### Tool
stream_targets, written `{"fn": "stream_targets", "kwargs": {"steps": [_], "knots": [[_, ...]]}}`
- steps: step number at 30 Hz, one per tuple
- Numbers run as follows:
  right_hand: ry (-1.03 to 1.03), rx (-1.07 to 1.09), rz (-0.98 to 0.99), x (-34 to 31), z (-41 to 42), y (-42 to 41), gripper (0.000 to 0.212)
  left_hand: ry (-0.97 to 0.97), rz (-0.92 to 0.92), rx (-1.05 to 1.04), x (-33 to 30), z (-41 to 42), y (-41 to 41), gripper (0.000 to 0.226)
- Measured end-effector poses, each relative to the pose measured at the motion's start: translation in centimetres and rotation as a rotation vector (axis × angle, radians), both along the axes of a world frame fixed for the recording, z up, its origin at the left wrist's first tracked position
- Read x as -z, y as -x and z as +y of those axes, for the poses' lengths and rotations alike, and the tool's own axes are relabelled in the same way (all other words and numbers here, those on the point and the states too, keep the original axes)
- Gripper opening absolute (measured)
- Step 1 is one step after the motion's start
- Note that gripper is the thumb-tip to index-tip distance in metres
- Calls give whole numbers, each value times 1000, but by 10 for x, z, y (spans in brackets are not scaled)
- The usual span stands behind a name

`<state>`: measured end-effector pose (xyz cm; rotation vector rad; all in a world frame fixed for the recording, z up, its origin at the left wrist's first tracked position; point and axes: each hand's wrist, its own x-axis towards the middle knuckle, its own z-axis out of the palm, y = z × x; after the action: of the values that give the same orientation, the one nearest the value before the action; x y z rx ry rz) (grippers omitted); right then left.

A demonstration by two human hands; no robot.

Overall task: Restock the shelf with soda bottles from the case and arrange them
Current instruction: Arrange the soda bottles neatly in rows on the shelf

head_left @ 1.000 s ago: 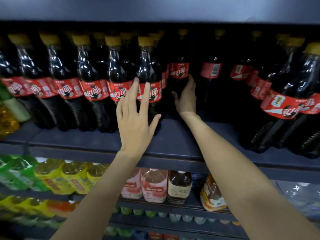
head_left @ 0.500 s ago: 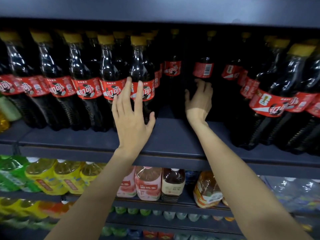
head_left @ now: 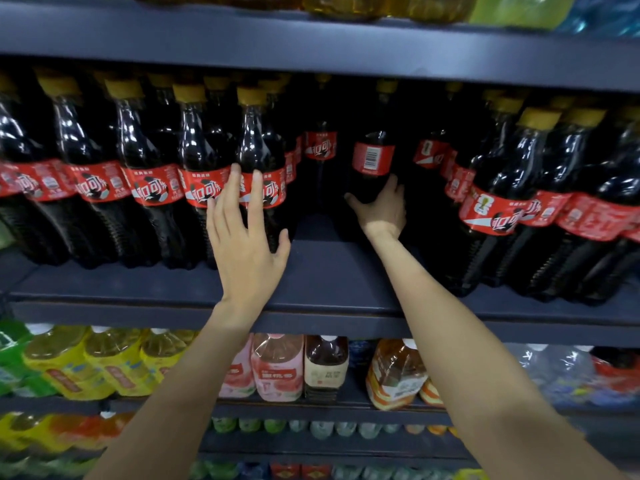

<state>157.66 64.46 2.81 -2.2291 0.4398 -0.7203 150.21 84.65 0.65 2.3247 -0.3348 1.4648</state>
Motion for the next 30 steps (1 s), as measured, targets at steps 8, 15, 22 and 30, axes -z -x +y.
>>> {"fn": "stream_targets", "kwargs": {"steps": [8,15,22,30], "knots": [[-368,-305,-129,8,38,27,80,-11,39,30,-5,2,3,80],[-509,-549,-102,14,28,33,81,-42,74,44,-5,9,6,79],[-106,-107,-113,12,49,15,97,8,-72,109,-10,-2,21,62],[-35,-277,-8,18,68,-8,81,31,114,-2,-4,20,10,79]]}}
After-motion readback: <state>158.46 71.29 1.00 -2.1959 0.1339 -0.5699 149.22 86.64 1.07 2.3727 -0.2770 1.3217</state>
